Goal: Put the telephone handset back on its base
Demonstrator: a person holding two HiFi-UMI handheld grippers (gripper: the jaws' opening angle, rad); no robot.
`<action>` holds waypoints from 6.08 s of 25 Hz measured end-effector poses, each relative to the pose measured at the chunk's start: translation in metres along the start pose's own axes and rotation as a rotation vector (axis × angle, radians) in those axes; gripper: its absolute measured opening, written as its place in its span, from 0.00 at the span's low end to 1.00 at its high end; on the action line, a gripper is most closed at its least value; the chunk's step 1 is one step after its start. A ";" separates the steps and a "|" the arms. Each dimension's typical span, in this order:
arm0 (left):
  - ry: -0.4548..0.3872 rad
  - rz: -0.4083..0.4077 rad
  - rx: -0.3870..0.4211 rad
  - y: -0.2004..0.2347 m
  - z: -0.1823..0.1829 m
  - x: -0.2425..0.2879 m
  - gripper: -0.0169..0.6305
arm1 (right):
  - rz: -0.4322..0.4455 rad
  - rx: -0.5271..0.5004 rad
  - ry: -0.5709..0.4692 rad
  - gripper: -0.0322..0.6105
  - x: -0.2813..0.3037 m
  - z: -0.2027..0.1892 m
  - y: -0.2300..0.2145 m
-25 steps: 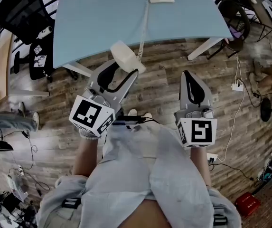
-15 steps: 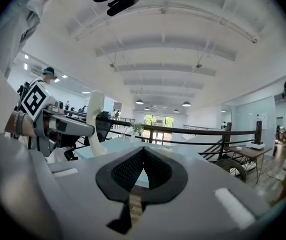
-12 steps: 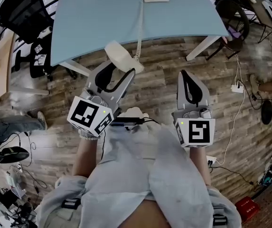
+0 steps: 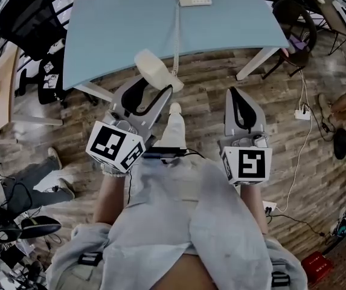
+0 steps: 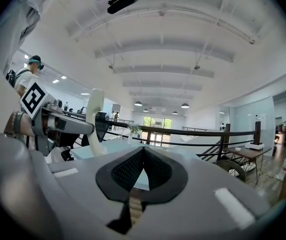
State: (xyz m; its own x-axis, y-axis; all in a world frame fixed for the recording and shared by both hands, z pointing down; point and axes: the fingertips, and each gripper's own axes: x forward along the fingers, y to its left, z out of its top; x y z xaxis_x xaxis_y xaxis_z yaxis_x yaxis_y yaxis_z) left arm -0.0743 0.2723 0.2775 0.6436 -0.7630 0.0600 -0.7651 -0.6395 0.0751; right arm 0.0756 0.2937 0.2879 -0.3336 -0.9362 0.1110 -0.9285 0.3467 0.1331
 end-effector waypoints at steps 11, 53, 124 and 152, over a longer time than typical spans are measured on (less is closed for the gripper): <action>-0.017 -0.018 -0.023 0.047 0.005 0.054 0.34 | -0.041 -0.009 0.005 0.06 0.058 0.000 -0.024; 0.056 -0.102 -0.163 0.230 0.010 0.252 0.34 | -0.110 -0.024 0.111 0.06 0.303 0.007 -0.101; 0.348 0.258 -0.329 0.316 -0.101 0.443 0.34 | 0.128 0.026 0.229 0.06 0.435 -0.061 -0.210; 0.475 0.341 -0.467 0.354 -0.156 0.488 0.34 | 0.140 0.050 0.267 0.06 0.461 -0.080 -0.220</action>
State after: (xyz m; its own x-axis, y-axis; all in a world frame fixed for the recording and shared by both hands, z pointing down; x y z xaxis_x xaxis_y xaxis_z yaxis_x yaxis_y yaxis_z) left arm -0.0281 -0.3113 0.4889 0.3918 -0.7216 0.5708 -0.9041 -0.1872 0.3841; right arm 0.1394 -0.2100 0.3882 -0.4107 -0.8283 0.3811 -0.8855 0.4620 0.0499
